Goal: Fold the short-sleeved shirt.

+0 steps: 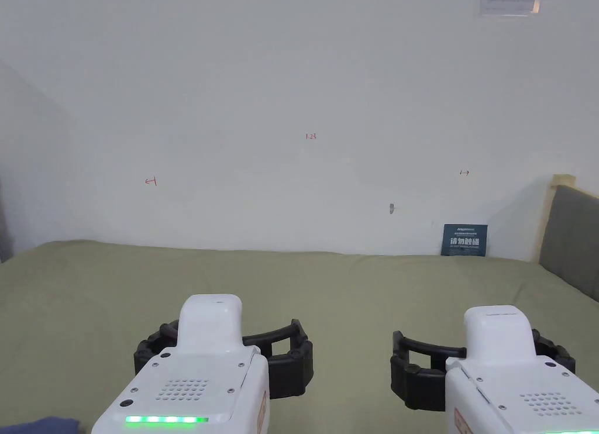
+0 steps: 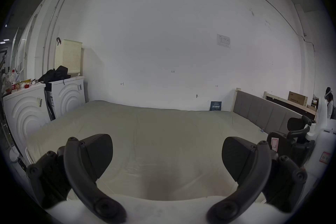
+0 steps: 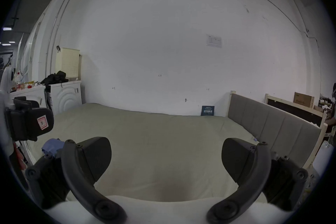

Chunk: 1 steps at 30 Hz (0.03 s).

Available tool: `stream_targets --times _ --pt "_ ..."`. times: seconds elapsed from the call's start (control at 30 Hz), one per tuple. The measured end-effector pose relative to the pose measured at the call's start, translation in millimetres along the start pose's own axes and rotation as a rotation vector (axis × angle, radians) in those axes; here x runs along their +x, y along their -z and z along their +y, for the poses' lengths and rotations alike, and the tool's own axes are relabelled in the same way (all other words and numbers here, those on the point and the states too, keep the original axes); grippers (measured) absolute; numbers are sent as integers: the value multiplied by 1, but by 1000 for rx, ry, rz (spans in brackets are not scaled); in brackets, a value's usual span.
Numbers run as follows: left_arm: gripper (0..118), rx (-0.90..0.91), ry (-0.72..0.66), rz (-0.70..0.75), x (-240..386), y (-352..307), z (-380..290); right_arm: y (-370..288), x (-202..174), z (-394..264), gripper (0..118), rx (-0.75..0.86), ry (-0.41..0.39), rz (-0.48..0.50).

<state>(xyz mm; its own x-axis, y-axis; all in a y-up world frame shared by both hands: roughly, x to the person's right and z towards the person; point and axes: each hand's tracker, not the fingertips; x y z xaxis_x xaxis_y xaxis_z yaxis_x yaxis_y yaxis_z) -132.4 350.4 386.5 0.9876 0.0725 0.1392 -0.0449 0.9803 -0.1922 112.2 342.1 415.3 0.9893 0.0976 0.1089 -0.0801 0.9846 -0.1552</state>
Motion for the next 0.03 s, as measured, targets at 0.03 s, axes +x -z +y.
stream_targets --times 0.03 --pt "118 -1 -1 0 0 0 0 1 -2 -2 118 13 -8 -12"
